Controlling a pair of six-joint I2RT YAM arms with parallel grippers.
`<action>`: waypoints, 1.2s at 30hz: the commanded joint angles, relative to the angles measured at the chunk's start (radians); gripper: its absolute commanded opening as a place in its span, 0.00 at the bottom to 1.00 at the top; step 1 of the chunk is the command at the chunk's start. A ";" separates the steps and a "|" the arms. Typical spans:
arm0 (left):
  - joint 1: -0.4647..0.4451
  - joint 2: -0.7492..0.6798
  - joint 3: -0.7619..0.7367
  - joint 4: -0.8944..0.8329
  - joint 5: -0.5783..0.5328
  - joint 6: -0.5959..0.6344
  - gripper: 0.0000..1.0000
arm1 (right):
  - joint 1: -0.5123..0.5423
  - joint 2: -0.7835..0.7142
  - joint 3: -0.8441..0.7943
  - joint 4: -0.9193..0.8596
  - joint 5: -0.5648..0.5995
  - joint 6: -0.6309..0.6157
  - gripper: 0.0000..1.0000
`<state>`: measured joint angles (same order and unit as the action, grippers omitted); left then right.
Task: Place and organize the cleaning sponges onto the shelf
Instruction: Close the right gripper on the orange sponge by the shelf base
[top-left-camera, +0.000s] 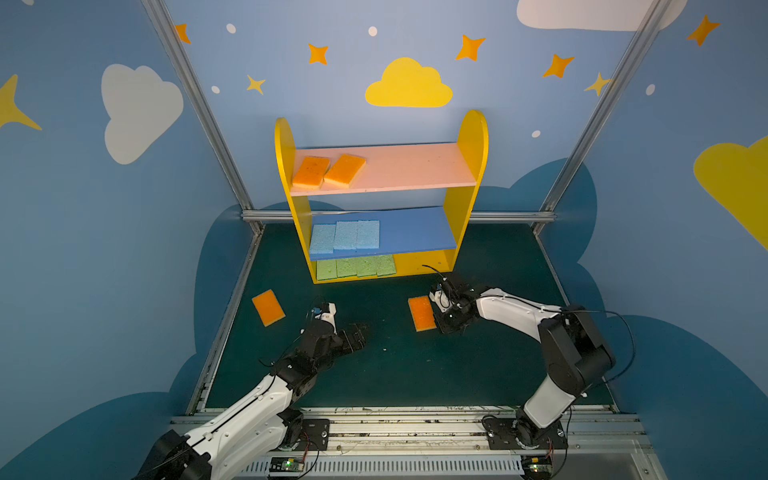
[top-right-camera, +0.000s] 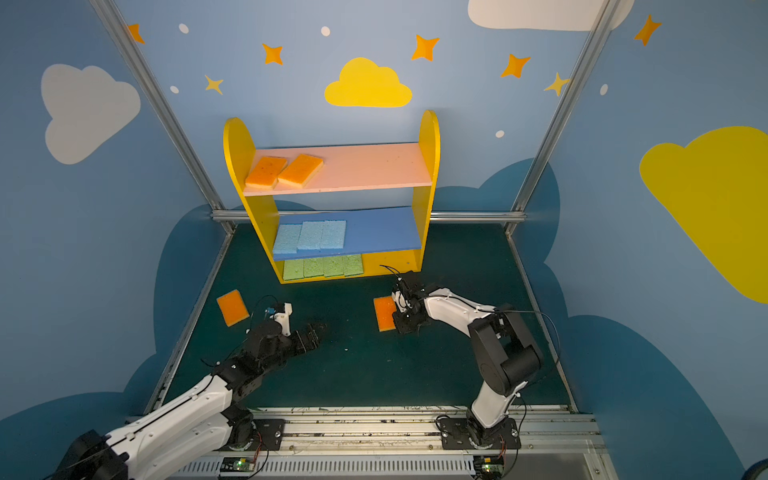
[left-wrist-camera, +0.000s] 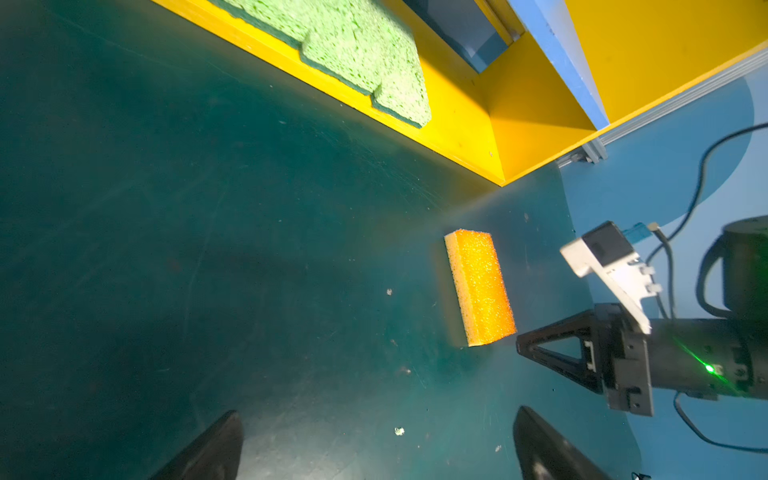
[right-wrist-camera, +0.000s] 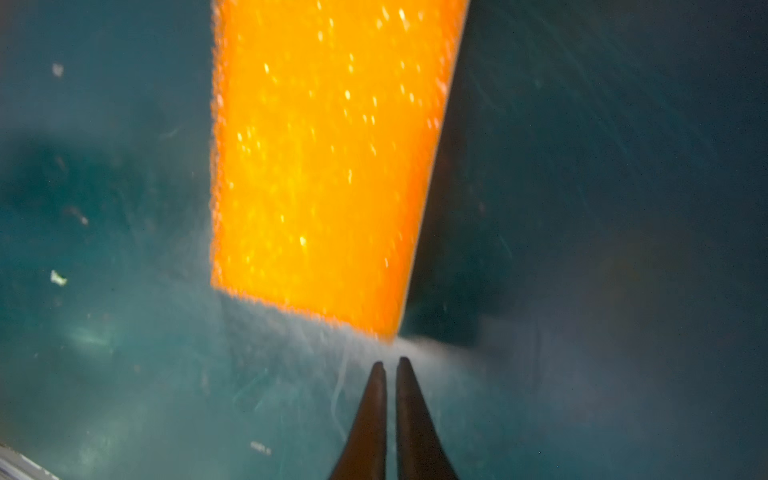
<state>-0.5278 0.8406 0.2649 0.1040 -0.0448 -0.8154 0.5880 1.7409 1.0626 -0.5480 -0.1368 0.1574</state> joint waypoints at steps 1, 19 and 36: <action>0.012 -0.026 -0.007 -0.015 -0.019 0.008 1.00 | 0.011 0.044 0.059 0.007 -0.045 -0.004 0.06; 0.040 0.001 -0.002 0.013 -0.023 0.024 1.00 | 0.217 -0.088 0.058 -0.029 0.179 -0.191 0.38; 0.057 0.039 0.020 0.013 -0.009 0.044 1.00 | 0.377 0.171 0.231 -0.077 0.606 -0.307 0.61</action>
<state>-0.4793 0.8822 0.2653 0.1059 -0.0559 -0.7898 0.9447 1.8912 1.2522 -0.6106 0.3954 -0.1219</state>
